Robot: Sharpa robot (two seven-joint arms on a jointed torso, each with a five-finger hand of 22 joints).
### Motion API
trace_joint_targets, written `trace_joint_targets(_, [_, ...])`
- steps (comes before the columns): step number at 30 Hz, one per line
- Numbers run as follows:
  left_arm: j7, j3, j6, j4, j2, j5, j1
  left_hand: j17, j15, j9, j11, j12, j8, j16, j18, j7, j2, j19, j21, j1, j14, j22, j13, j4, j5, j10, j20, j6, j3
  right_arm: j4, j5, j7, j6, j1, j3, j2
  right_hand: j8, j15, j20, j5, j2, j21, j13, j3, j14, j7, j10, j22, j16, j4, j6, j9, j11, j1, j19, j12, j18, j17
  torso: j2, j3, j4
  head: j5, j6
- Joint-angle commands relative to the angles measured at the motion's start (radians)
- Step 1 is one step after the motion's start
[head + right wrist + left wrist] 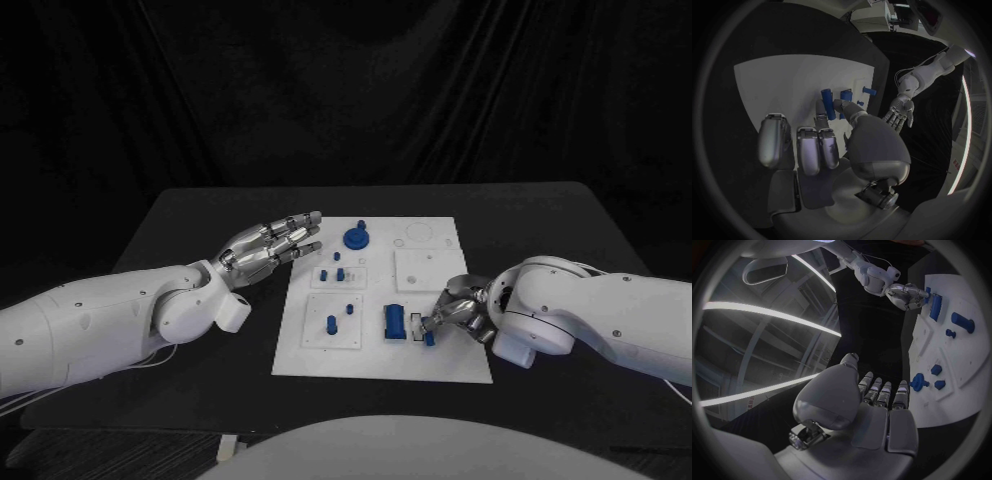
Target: Assemble the parts on the task board
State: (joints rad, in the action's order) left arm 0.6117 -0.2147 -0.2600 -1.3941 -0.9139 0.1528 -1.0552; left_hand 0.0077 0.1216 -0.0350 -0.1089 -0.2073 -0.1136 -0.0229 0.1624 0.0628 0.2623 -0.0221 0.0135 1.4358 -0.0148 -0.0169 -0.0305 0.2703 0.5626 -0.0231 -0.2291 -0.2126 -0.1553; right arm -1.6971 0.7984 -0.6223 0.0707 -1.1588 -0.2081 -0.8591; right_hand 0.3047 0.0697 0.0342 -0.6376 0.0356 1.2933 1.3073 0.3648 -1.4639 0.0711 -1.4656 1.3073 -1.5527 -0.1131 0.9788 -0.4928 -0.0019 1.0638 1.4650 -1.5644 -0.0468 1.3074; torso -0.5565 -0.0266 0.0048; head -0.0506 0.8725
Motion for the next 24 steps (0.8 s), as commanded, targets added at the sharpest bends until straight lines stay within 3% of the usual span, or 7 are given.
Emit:
trace_joint_targets(1, [0.008,0.001,-0.016,-0.001,0.002,-0.006,0.002,0.001,0.007,-0.002,-0.007,-0.006,-0.003,-0.005,0.015,-0.002,-0.001,0.000,0.004,0.003,0.003,0.000,0.000,-0.001,0.005,0.002,-0.006,0.001,0.006,0.009,-0.005,-0.002,0.013,0.000,0.000,0.007,0.006,0.002,0.001,0.016,-0.006,-0.006,0.263,0.019,-0.095,-0.002,-0.105,0.187,0.004,-0.010,-0.007,-0.004,-0.004,-0.005,0.052,-0.006,-0.010,0.198,0.000,-0.0003,-0.0001,-0.003,0.000])
trace_joint_targets(7, [0.006,0.001,-0.019,0.000,0.003,-0.006,0.003,0.001,0.007,-0.002,-0.007,-0.005,-0.004,-0.005,0.015,-0.001,0.000,0.000,0.004,0.003,0.003,0.000,0.000,-0.001,0.005,0.002,-0.007,0.001,0.007,0.028,-0.004,-0.004,0.008,0.000,0.000,0.022,0.007,0.003,0.000,0.039,-0.006,-0.008,0.263,0.018,-0.094,-0.003,-0.105,0.187,0.004,-0.003,-0.011,-0.006,-0.005,-0.012,0.052,-0.006,-0.010,0.196,0.000,-0.0002,-0.0005,-0.004,0.000])
trace_joint_targets(12, [0.004,0.001,-0.020,0.000,0.002,-0.006,0.004,0.001,0.008,-0.002,-0.007,-0.005,-0.004,-0.005,0.015,0.001,0.002,0.000,0.004,0.004,0.003,0.000,0.000,-0.001,0.007,0.002,-0.008,0.001,0.009,0.042,-0.004,-0.006,-0.009,0.002,0.000,0.033,0.005,0.003,0.000,0.096,-0.005,-0.015,0.263,0.013,-0.093,-0.002,-0.105,0.185,0.006,0.011,-0.022,-0.005,-0.005,-0.027,0.050,-0.006,-0.011,0.190,0.000,-0.0001,-0.0005,-0.005,0.000])
trace_joint_targets(24, [0.000,0.001,-0.022,0.001,0.003,-0.006,0.005,0.001,0.009,-0.001,-0.007,-0.005,-0.004,-0.005,0.015,0.003,0.004,-0.001,0.004,0.010,0.004,0.000,0.001,-0.008,0.019,0.003,-0.009,0.002,0.015,0.062,-0.004,-0.006,-0.016,0.003,0.000,0.046,0.006,0.002,0.000,0.149,-0.007,-0.028,0.263,0.003,-0.093,-0.002,-0.105,0.181,0.006,0.040,-0.022,-0.003,-0.005,-0.056,0.047,-0.006,-0.014,0.189,0.000,-0.0001,-0.0003,-0.002,0.000])
